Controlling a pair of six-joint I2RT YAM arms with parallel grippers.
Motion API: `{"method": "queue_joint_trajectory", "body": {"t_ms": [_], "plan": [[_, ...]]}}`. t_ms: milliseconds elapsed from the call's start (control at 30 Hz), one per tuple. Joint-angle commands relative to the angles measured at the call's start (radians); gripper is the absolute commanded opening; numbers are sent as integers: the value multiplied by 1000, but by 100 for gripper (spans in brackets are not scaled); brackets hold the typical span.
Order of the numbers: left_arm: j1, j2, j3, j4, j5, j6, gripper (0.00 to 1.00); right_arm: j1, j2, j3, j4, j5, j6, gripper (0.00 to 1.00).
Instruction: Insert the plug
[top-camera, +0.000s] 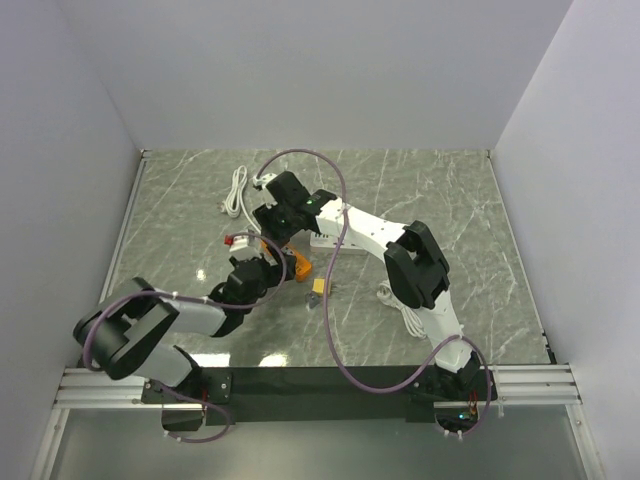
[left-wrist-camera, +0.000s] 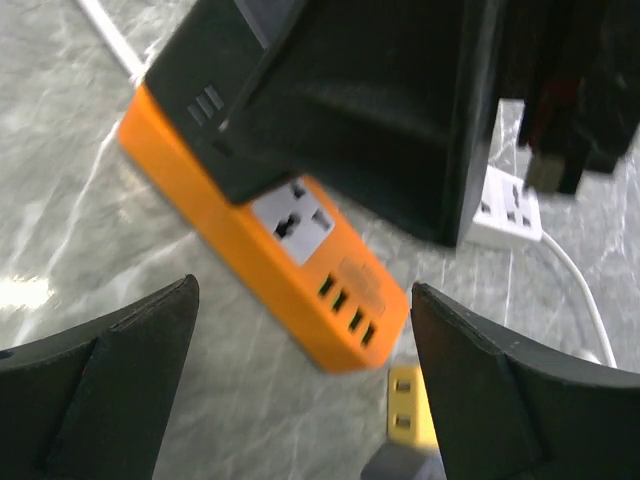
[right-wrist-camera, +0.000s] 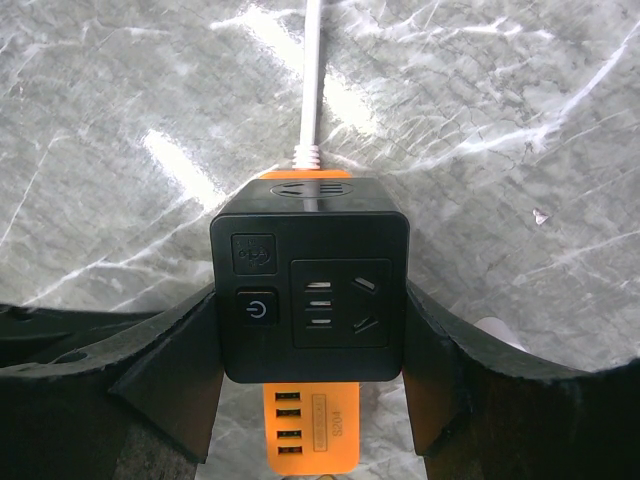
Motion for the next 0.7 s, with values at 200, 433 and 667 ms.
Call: {"method": "queue_joint_trajectory", "body": {"t_ms": [200, 433, 667], "plan": [[-4, 186, 145, -22, -80, -10, 89, 26, 83, -32, -164, -19, 0, 0], [-5, 248, 197, -88, -105, 1, 61, 29, 94, -3, -184, -55, -38, 0], [-5, 315, 214, -91, -69, -8, 1, 46, 163, 98, -289, -15, -57, 0]]}}
